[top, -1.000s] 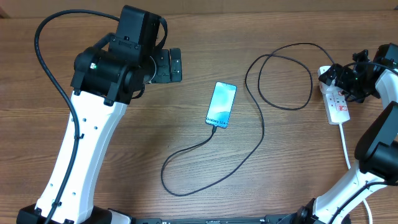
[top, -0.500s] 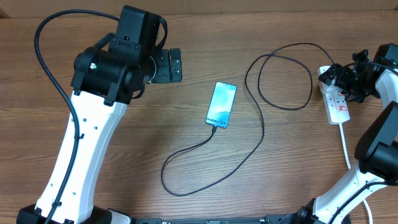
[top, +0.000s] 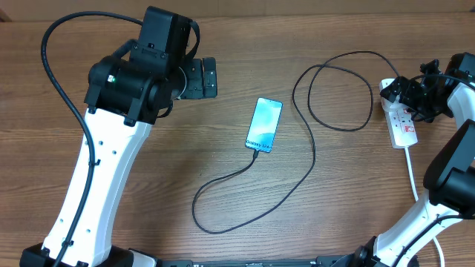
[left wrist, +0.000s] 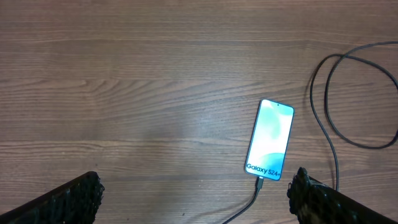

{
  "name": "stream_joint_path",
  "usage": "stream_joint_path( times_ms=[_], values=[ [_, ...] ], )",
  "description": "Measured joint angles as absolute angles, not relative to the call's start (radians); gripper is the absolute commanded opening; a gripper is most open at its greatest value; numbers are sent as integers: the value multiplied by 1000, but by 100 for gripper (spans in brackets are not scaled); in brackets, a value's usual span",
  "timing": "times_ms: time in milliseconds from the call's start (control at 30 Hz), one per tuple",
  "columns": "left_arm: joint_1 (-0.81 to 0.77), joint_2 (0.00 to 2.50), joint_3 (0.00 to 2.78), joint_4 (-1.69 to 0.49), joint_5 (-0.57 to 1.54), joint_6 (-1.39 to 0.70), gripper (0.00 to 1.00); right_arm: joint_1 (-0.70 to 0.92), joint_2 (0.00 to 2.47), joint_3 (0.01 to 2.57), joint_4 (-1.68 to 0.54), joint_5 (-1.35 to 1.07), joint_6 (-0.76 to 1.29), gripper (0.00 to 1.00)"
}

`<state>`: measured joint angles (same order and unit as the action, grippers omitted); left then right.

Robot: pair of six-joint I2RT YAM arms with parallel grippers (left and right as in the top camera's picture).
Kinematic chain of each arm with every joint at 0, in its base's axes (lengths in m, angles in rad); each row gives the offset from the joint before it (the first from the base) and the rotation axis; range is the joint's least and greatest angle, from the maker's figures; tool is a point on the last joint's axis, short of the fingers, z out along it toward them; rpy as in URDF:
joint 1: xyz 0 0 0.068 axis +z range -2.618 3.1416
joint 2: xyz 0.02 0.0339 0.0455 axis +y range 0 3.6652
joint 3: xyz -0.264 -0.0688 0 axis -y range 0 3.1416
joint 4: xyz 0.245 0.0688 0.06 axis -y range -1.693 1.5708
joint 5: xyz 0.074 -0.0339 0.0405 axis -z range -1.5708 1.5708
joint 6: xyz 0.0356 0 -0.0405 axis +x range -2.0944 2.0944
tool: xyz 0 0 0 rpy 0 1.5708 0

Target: Plug charger to phone and switch on socket

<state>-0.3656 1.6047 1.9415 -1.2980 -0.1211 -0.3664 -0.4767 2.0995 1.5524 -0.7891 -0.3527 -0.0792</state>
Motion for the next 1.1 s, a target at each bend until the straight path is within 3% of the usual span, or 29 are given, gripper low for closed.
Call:
stream_joint_path(
  times_ms=[1100],
  values=[
    [-366, 1605, 1942, -1298, -121, -366, 100, -481, 2108, 1573, -827, -390, -83, 95]
  ],
)
